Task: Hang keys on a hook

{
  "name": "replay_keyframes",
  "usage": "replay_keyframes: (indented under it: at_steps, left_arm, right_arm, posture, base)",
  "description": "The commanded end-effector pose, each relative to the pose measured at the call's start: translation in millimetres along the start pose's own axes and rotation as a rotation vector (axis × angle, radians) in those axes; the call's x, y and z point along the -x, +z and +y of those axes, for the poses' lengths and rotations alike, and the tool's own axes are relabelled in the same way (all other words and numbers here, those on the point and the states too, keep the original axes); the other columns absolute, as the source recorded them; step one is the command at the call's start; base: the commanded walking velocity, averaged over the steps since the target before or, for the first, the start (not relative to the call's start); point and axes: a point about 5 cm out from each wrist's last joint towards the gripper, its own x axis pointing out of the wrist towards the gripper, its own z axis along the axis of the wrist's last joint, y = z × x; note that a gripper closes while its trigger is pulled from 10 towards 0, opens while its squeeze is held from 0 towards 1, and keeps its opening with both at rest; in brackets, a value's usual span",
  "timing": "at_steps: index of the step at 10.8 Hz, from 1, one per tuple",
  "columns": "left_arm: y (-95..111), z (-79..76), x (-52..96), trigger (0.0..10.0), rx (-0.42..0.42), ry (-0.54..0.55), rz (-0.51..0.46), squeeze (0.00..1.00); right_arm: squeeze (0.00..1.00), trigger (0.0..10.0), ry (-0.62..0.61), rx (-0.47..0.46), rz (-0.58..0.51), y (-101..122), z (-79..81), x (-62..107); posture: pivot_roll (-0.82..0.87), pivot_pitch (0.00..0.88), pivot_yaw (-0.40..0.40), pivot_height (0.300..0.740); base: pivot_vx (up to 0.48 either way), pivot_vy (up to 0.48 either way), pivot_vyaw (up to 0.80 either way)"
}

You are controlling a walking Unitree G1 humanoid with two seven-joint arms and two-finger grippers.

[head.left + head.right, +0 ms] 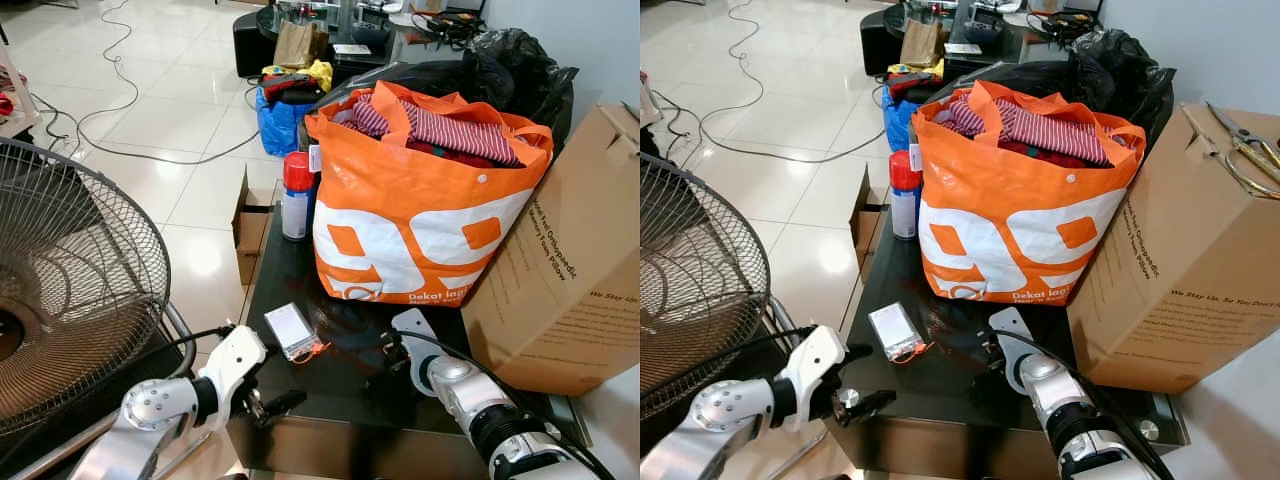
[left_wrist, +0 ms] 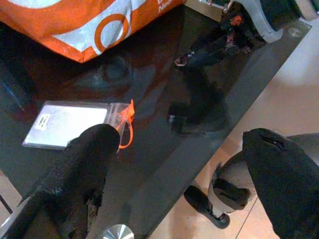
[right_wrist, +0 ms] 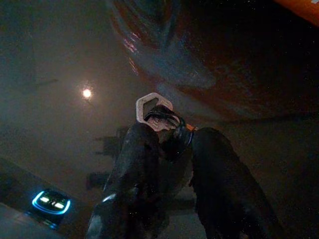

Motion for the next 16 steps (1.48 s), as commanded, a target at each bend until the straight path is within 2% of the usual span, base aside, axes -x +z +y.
replay_keyframes:
  at_steps: [1,9,10,13,16]
  left_arm:
    - [4.3,-1.0,1.5,10.0,0.0,-0.009,-0.013,1.0]
    - [10.3,3.5,1.9,10.0,-0.011,0.021,-0.032,1.0]
    - [15.0,4.4,2.6,10.0,-0.007,0.04,-0.057,1.0]
    - [21.4,1.0,7.3,10.0,0.021,0.054,-0.1,1.0]
    - [24.2,-4.2,9.3,10.0,0.065,0.062,-0.146,1.0]
  right_arm:
    - [0.0,0.0,-0.009,-0.018,-0.018,5.3,-4.5,0.3]
    - [0.0,0.0,-0.003,-0.036,-0.045,7.7,-5.8,0.1]
    - [0.0,0.0,0.031,-0.06,-0.099,15.6,-7.0,3.0]
    - [0.0,0.0,0.199,-0.317,-0.238,28.2,-15.4,25.3]
    - [0.0,0.0,0.385,-0.605,-0.402,45.2,-21.9,59.9]
  posture:
    - [0.02,0.0,-0.065,0.74]
    - [0.03,0.0,-0.057,0.74]
    - [0.03,0.0,-0.058,0.74]
    - [0.03,0.0,-0.058,0.74]
    - [0.02,0.0,-0.05,0.74]
  base:
    - [0.0,0.0,0.0]
    - [0.0,0.0,0.0]
    - [0.0,0.0,0.0]
    - [0.0,0.0,0.0]
    - [0.0,0.0,0.0]
